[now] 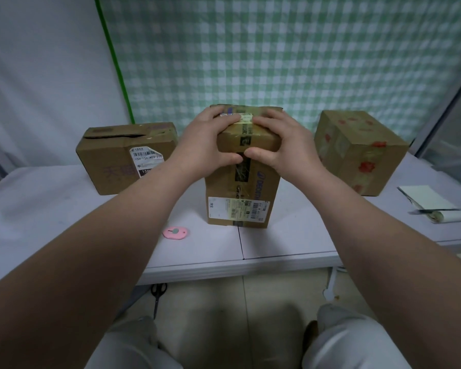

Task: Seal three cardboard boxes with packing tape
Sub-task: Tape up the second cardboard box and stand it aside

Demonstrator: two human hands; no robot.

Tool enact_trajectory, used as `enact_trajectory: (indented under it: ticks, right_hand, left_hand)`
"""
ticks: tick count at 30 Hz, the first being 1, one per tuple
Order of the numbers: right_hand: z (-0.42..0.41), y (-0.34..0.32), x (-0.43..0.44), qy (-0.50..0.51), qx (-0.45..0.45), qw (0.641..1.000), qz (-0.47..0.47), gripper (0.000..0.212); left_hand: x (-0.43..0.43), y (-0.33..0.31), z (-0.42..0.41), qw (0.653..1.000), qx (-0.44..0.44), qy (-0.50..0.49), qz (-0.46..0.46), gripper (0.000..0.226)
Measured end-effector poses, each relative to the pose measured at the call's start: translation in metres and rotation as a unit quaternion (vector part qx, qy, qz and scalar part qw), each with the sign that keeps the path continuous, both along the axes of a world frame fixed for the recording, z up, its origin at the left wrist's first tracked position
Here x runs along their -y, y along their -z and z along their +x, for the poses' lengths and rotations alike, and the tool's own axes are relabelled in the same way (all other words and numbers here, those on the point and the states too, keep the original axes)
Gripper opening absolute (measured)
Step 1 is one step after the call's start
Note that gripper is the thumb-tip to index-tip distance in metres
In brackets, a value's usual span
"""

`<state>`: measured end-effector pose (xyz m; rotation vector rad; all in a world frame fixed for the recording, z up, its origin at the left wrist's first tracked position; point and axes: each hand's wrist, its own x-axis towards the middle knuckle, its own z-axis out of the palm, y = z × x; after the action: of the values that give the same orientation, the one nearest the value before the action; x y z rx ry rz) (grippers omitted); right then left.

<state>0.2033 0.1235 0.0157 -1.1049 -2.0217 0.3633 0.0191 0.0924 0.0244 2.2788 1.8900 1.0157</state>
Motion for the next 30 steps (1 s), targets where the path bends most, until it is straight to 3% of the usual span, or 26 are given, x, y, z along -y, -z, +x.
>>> enact_trajectory:
  ticks: [3, 5, 7, 10, 11, 14, 16, 19, 23, 30]
  right_hand:
    - [-0.001, 0.005, 0.003, 0.015, -0.034, 0.999, -0.015, 0.069]
    - [0.001, 0.013, 0.003, 0.016, -0.096, 0.994, -0.045, 0.083]
    - [0.003, 0.025, 0.000, 0.014, -0.177, 0.976, -0.123, 0.093]
    - [0.008, 0.051, -0.008, 0.015, -0.217, 0.945, -0.246, 0.086]
    - [0.009, 0.060, -0.011, 0.012, -0.223, 0.934, -0.279, 0.079]
    - [0.015, 0.079, -0.018, 0.020, -0.279, 0.885, -0.372, 0.064]
    - [0.020, 0.091, -0.020, 0.047, -0.306, 0.864, -0.397, 0.052]
    - [0.025, 0.103, -0.018, 0.077, -0.278, 0.865, -0.410, 0.048]
    - [0.021, 0.110, -0.014, 0.025, -0.255, 0.862, -0.438, 0.023]
    - [0.018, 0.112, -0.006, 0.010, -0.243, 0.903, -0.354, 0.045]
  left_hand:
    - [0.003, 0.002, -0.002, 0.998, 0.061, -0.003, -0.017, 0.075]
    - [0.004, 0.003, -0.006, 0.995, 0.101, -0.006, -0.015, 0.072]
    - [0.003, 0.012, -0.011, 0.983, 0.180, -0.004, -0.016, 0.076]
    - [0.001, 0.036, -0.018, 0.940, 0.335, 0.011, -0.063, 0.092]
    - [-0.001, 0.047, -0.021, 0.927, 0.366, 0.010, -0.082, 0.085]
    - [-0.006, 0.074, -0.018, 0.898, 0.414, -0.019, -0.148, 0.031]
    - [-0.008, 0.085, -0.017, 0.888, 0.425, -0.042, -0.169, 0.035]
    - [-0.014, 0.094, -0.017, 0.874, 0.441, -0.069, -0.192, 0.070]
    - [-0.020, 0.093, -0.007, 0.858, 0.466, -0.077, -0.202, 0.053]
    - [-0.027, 0.088, -0.001, 0.853, 0.473, -0.114, -0.189, 0.053]
